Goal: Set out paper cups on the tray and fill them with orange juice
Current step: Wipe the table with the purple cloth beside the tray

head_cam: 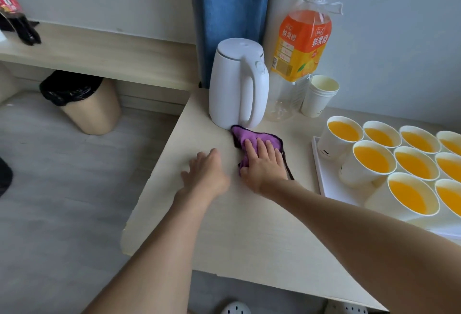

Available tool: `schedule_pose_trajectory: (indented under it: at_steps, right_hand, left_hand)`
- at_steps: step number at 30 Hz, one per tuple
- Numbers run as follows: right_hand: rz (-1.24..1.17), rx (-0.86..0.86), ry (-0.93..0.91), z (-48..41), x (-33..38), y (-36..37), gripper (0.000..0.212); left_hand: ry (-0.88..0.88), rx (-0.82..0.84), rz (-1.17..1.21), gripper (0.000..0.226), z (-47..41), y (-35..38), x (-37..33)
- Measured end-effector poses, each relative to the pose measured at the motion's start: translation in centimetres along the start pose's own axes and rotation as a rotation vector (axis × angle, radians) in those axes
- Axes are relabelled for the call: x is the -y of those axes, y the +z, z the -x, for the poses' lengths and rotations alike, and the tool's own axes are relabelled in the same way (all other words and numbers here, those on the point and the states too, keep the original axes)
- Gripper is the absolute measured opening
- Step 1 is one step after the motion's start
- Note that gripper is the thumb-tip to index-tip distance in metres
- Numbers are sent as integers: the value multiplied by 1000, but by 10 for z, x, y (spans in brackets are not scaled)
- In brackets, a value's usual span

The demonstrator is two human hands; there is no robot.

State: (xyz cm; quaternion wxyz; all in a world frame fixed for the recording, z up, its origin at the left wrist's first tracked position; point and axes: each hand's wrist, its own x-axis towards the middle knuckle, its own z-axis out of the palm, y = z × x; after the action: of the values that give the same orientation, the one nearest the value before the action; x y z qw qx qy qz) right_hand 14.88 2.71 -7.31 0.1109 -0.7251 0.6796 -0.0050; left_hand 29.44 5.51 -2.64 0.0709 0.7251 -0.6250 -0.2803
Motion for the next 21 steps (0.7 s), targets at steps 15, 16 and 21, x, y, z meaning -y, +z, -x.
schedule_pose_trajectory:
  at_steps: [15,16,21]
  right_hand:
    - [92,119,-585,23,56,12,70]
    - [86,116,-563,18,43,8,73]
    - [33,102,-320,26,12,4,73]
  left_hand:
    - [-38,-254,66,33,-8,-14,34]
    - [4,-223,31,34,-8,-12,31]
    - [67,-131,-68,31,-2,-1,1]
